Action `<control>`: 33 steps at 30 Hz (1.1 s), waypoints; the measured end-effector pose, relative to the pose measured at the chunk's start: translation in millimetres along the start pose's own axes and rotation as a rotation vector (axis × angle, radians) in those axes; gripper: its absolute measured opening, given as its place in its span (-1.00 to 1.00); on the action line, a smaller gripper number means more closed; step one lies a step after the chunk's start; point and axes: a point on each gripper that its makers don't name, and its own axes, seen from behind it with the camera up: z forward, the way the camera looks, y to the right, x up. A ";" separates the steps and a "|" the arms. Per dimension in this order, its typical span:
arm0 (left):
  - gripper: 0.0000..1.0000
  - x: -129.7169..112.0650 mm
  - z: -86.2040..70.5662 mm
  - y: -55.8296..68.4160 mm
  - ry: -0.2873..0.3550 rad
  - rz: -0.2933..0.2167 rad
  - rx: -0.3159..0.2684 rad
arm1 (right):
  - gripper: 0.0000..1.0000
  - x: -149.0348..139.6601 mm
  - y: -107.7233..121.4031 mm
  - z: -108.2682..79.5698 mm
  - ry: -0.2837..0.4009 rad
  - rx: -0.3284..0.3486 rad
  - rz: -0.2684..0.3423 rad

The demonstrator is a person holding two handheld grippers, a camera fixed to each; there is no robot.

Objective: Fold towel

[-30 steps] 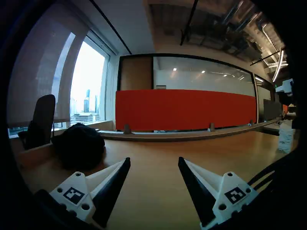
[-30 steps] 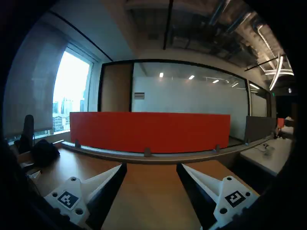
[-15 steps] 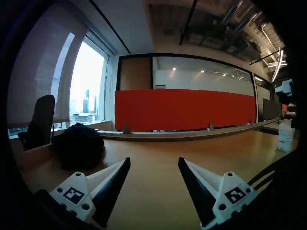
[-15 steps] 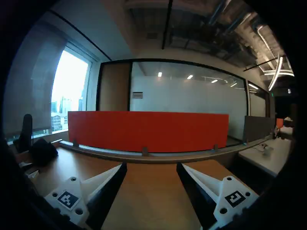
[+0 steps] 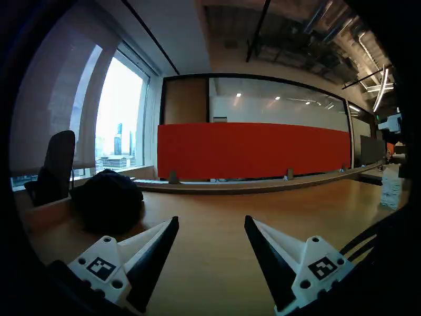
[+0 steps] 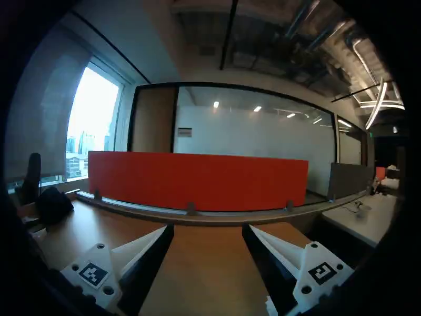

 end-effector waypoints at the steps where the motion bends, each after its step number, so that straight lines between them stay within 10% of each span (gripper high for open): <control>1: 0.85 -0.2 0.0 0.0 0.000 0.000 0.000 | 1.00 -0.1 2.6 -0.7 0.004 -0.002 0.000; 33: 0.85 -2.1 0.3 1.8 0.001 -0.001 0.000 | 1.00 -87.6 30.2 -5.8 0.023 -0.036 0.114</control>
